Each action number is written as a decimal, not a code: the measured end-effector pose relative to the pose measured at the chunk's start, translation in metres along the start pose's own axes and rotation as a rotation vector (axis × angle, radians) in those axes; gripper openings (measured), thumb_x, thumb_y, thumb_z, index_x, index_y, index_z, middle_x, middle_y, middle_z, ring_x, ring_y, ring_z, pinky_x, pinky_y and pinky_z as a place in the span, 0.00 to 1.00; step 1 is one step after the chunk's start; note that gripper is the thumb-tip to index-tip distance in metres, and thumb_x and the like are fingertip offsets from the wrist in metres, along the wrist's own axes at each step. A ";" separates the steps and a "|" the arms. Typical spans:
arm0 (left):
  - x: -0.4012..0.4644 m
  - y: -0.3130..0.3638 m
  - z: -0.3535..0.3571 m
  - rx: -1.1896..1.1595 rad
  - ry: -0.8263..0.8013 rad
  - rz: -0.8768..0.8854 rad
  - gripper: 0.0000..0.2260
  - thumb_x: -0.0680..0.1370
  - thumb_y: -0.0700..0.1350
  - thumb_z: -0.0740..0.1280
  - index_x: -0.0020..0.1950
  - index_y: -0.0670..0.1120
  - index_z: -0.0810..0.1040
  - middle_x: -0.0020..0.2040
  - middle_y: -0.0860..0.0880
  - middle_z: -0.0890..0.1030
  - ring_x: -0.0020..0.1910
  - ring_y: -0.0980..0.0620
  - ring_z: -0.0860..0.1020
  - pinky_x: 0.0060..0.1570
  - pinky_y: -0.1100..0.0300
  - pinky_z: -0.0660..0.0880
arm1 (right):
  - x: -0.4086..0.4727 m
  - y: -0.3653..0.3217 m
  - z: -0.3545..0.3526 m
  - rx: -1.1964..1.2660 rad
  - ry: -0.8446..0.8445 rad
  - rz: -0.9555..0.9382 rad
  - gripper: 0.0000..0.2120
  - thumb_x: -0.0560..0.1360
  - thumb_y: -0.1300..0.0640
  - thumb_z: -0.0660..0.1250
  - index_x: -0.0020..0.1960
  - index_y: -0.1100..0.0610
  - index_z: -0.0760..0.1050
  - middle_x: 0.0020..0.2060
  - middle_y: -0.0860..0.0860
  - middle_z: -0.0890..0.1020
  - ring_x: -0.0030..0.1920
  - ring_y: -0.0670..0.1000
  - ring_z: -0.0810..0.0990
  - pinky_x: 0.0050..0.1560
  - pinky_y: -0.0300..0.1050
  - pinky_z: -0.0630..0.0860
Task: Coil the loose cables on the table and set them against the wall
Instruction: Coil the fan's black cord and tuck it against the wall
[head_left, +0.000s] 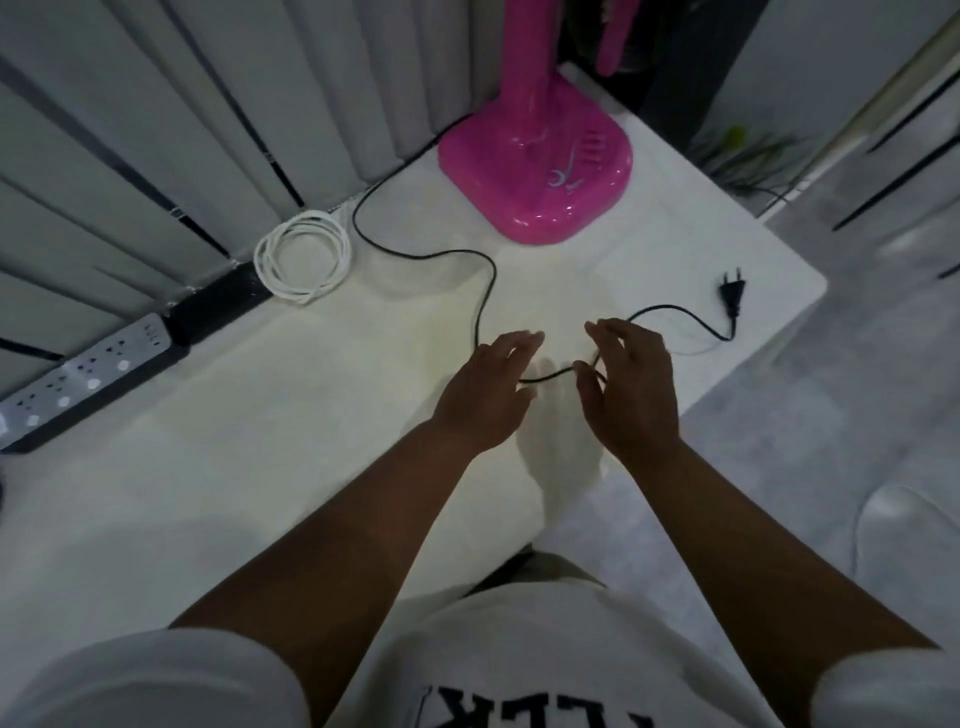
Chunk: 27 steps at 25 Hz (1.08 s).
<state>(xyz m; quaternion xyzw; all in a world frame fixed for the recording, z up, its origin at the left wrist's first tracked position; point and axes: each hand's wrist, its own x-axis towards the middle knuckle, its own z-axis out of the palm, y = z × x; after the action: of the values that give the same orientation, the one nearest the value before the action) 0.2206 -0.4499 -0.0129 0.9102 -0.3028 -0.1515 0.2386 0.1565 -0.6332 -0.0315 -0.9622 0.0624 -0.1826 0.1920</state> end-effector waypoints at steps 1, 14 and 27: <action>0.004 0.011 0.007 0.004 -0.060 0.039 0.30 0.77 0.44 0.66 0.78 0.49 0.59 0.75 0.48 0.64 0.69 0.44 0.68 0.66 0.49 0.67 | -0.007 0.013 -0.006 -0.044 -0.016 0.116 0.21 0.75 0.55 0.69 0.65 0.61 0.75 0.62 0.61 0.78 0.61 0.63 0.75 0.59 0.58 0.73; 0.004 0.057 0.037 -0.081 -0.196 0.008 0.38 0.78 0.46 0.66 0.78 0.61 0.45 0.63 0.44 0.73 0.52 0.42 0.78 0.50 0.48 0.76 | 0.038 0.093 -0.031 1.138 0.143 1.188 0.35 0.77 0.56 0.67 0.78 0.49 0.52 0.52 0.55 0.78 0.43 0.53 0.84 0.37 0.45 0.80; -0.009 0.038 0.023 -0.048 -0.467 -0.319 0.16 0.79 0.53 0.64 0.49 0.42 0.84 0.47 0.44 0.83 0.46 0.48 0.79 0.45 0.58 0.75 | 0.061 0.024 -0.086 1.563 -0.055 0.688 0.10 0.83 0.58 0.58 0.44 0.58 0.73 0.32 0.52 0.77 0.26 0.50 0.74 0.29 0.41 0.73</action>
<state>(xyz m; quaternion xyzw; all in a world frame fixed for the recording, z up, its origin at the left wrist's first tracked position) 0.1859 -0.4790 -0.0114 0.8809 -0.1990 -0.3996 0.1569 0.1792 -0.6964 0.0535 -0.4849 0.2024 -0.0815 0.8469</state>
